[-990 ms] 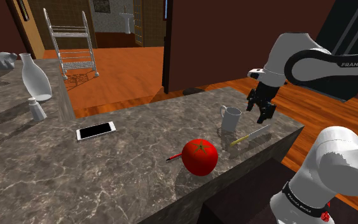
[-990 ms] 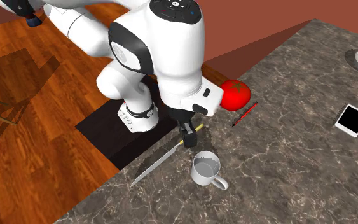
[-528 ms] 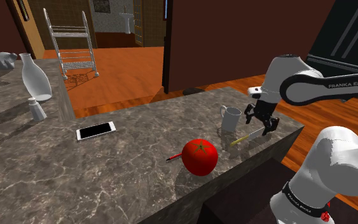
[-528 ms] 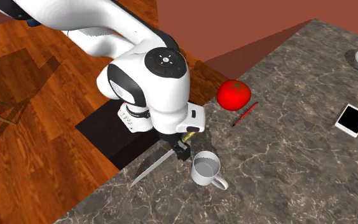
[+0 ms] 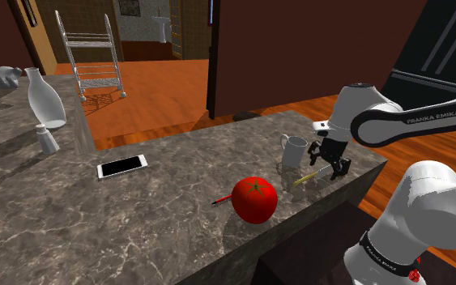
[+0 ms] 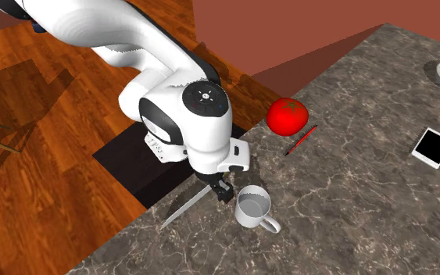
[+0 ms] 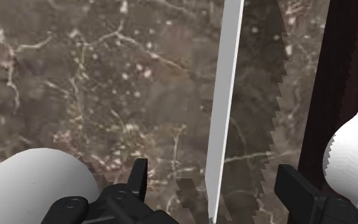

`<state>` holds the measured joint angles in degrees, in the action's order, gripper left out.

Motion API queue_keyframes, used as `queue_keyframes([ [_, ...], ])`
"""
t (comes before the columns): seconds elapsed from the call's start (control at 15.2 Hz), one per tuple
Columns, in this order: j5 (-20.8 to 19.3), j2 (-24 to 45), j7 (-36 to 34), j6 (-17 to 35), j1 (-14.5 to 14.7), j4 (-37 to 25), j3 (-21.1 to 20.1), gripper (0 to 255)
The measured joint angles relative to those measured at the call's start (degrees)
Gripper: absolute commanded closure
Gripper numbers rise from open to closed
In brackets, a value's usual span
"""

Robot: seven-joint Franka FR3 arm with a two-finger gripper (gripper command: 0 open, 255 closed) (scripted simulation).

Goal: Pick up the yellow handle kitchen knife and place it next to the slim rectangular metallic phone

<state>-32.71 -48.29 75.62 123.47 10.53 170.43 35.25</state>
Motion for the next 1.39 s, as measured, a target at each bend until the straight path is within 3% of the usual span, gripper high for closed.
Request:
queue_keyframes([
  [0.33, -0.2, 0.3, 0.0, 0.5, -0.1, 0.2, 0.2, 0],
  [0.4, -0.2, 0.3, 0.0, 0.5, -0.1, 0.2, 0.2, 255],
  [1.06, -0.2, 0.3, 0.0, 0.5, -0.1, 0.2, 0.2, 255],
  [1.39, 1.6, -2.8, 0.4, -4.1, 0.1, -1.5, -1.6, 255],
])
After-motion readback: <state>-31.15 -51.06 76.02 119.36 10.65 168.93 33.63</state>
